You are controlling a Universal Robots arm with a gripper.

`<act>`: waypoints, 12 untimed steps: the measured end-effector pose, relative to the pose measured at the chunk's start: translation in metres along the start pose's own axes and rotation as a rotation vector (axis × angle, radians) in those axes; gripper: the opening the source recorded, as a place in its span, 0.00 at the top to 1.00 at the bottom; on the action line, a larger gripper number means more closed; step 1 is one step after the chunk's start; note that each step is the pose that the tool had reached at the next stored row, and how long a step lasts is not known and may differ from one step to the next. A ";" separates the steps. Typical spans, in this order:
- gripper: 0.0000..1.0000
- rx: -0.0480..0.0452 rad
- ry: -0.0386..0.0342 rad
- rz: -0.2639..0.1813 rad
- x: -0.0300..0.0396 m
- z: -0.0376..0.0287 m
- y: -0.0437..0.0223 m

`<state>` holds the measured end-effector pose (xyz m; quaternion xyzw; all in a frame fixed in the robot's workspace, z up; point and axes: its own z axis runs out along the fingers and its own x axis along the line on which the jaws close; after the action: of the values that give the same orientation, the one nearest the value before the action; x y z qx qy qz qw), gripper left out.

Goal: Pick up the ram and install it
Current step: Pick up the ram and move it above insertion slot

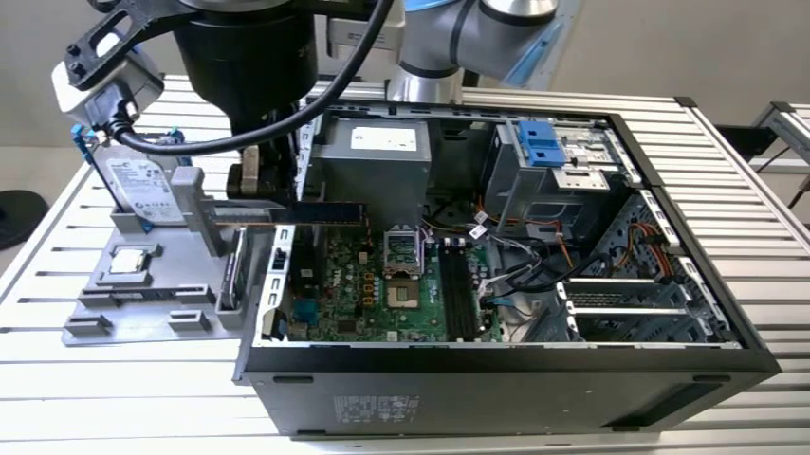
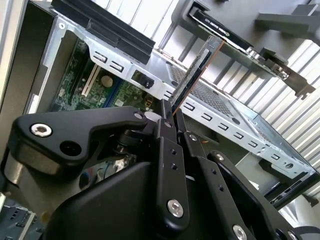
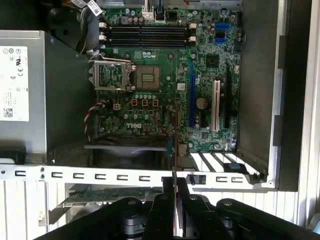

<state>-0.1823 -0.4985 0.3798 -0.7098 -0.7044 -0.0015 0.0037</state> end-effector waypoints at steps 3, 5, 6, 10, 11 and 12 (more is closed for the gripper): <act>1.00 0.0000 0.0000 0.003 0.0001 0.0000 0.0051; 1.00 -0.0001 0.0001 0.005 0.0002 0.0000 0.0086; 1.00 -0.0001 0.0001 0.006 0.0002 0.0000 0.0104; 1.00 0.0000 0.0000 0.010 0.0004 -0.0001 0.0180; 1.00 0.0000 0.0000 0.011 0.0005 -0.0001 0.0198; 1.00 -0.0001 0.0001 0.012 0.0005 -0.0001 0.0218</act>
<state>-0.1605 -0.4982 0.3798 -0.7140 -0.7001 -0.0015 0.0037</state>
